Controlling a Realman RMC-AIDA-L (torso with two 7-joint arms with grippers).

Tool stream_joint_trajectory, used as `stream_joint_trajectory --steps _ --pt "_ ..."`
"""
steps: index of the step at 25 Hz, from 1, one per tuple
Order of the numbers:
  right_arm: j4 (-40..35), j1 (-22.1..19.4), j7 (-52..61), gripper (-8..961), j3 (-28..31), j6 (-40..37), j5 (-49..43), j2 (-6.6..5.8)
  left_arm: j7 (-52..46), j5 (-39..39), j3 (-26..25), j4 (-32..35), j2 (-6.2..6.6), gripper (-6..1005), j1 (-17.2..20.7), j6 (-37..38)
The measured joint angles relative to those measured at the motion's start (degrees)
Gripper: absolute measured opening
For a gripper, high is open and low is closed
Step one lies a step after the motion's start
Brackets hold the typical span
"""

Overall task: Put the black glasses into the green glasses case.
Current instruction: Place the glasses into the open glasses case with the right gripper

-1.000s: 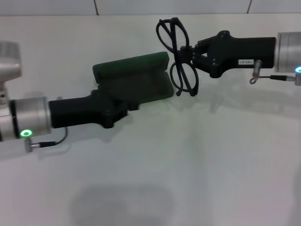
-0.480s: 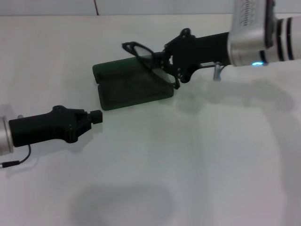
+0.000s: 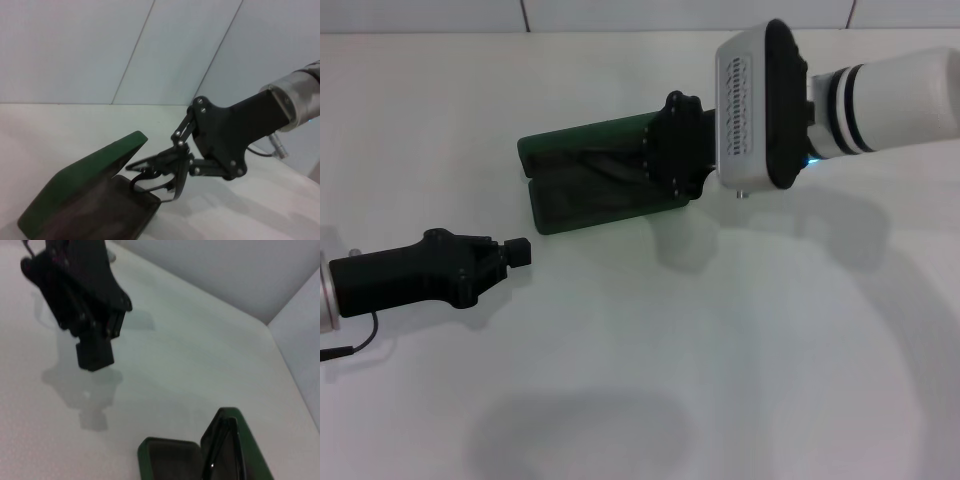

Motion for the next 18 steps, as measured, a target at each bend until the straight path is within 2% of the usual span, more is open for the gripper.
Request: stream_joint_trajectory --steps 18 --pt "-1.7 -0.3 0.5 218 -4.4 5.6 0.4 0.01 0.0 0.1 0.4 -0.2 -0.08 79 -0.3 1.1"
